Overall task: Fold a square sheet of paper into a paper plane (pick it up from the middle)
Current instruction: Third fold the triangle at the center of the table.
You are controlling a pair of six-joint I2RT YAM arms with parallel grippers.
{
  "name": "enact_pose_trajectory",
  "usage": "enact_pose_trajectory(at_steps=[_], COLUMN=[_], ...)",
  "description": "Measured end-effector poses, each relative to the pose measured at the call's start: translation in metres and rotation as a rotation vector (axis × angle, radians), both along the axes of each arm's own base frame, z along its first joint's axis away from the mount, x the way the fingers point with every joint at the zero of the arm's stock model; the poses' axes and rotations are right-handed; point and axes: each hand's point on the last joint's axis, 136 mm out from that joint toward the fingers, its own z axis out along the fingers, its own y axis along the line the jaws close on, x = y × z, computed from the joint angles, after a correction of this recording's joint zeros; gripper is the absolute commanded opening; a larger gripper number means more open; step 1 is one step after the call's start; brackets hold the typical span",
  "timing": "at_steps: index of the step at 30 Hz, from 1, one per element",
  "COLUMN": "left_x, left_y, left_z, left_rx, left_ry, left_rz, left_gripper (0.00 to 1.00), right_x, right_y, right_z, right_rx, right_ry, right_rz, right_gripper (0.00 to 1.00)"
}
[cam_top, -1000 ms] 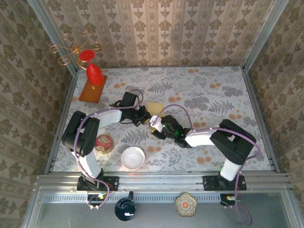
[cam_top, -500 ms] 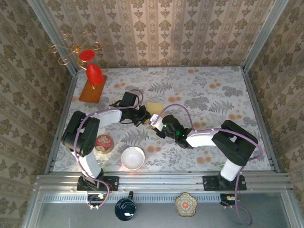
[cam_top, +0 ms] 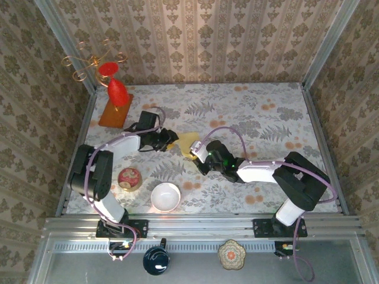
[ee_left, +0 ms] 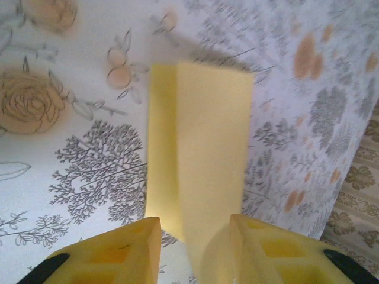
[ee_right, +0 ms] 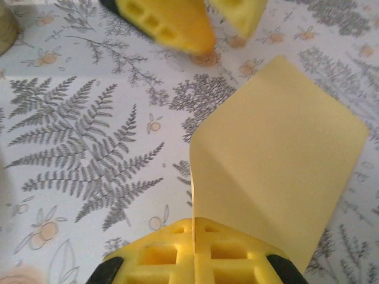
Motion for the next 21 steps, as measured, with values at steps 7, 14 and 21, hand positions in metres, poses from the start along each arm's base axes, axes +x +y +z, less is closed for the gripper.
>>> enact_pose_trajectory(at_steps=[7, 14, 21], left_x=[0.008, 0.002, -0.009], left_y=[-0.033, -0.073, -0.073], left_z=[0.022, -0.027, -0.066], left_rx=[0.0, 0.076, 0.16], left_ry=[-0.097, -0.007, 0.089], left_rz=[-0.111, -0.251, -0.304], left_gripper=[0.31, 0.2, 0.14], right_x=[-0.02, -0.029, -0.033], right_y=[0.007, 0.012, 0.012], right_z=[-0.008, -0.018, -0.03], right_rx=[0.085, 0.14, 0.159], right_ry=[0.183, 0.306, 0.393], right_rz=[-0.001, -0.028, -0.062], right_gripper=[0.0, 0.0, 0.0])
